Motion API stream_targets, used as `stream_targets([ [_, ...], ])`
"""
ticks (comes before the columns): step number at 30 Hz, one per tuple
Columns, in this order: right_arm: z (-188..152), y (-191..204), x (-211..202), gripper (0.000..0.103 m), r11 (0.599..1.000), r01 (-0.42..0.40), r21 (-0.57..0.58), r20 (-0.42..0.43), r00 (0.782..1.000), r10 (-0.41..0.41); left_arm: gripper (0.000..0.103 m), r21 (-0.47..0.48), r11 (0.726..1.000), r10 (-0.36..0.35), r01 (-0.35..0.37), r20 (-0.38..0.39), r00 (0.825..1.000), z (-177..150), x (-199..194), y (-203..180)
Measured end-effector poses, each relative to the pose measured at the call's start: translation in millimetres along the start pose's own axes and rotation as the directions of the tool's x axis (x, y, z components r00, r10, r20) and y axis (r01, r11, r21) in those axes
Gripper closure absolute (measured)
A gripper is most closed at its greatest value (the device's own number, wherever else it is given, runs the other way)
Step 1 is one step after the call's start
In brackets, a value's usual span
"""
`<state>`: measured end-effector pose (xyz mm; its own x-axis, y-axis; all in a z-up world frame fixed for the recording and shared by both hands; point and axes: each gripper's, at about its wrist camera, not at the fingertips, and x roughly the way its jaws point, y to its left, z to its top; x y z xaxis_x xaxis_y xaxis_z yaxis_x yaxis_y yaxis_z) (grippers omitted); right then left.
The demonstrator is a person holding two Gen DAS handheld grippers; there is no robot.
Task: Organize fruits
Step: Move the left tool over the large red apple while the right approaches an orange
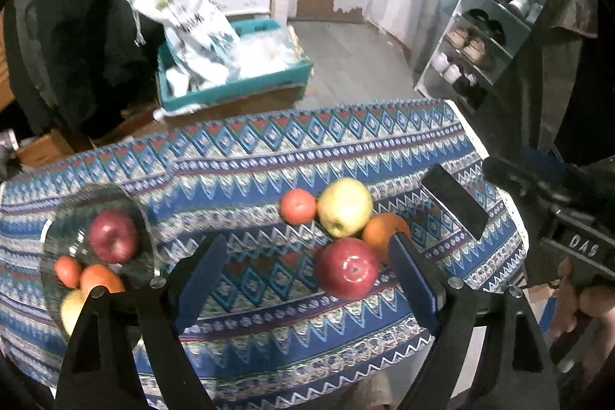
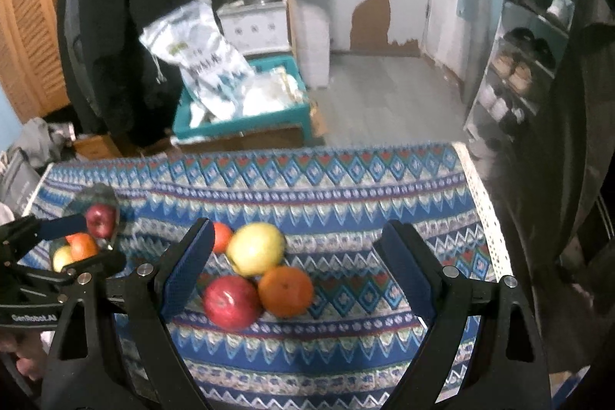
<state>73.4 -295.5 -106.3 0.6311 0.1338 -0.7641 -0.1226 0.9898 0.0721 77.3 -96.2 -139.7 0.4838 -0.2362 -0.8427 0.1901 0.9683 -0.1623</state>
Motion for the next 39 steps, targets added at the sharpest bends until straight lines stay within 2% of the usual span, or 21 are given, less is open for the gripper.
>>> stream_targets([
  [10, -31.9, -26.0, 42.7, 0.014, 0.999, 0.028, 0.043, -0.138, 0.990, -0.022, 0.016, 0.010, 1.000, -0.005, 0.006, -0.092, 0.996, -18.9, 51.6, -14.0],
  [22, -64.6, -43.7, 83.6, 0.014, 0.996, 0.048, 0.072, -0.272, 0.962, -0.027, 0.016, 0.051, 0.999, 0.011, -0.002, -0.189, 0.982, -37.3, 100.9, -30.2],
  [26, -70.2, -47.2, 90.0, 0.014, 0.995, 0.054, 0.082, -0.288, 0.957, -0.028, 0.015, 0.045, 0.999, 0.015, -0.006, -0.220, 0.975, -41.1, 118.0, -33.1],
  [39, -74.9, -52.1, 101.9, 0.014, 0.994, 0.053, 0.096, -0.313, 0.949, -0.020, 0.015, 0.042, 0.998, -0.034, 0.047, -0.260, 0.965, -45.3, 148.4, -43.0],
])
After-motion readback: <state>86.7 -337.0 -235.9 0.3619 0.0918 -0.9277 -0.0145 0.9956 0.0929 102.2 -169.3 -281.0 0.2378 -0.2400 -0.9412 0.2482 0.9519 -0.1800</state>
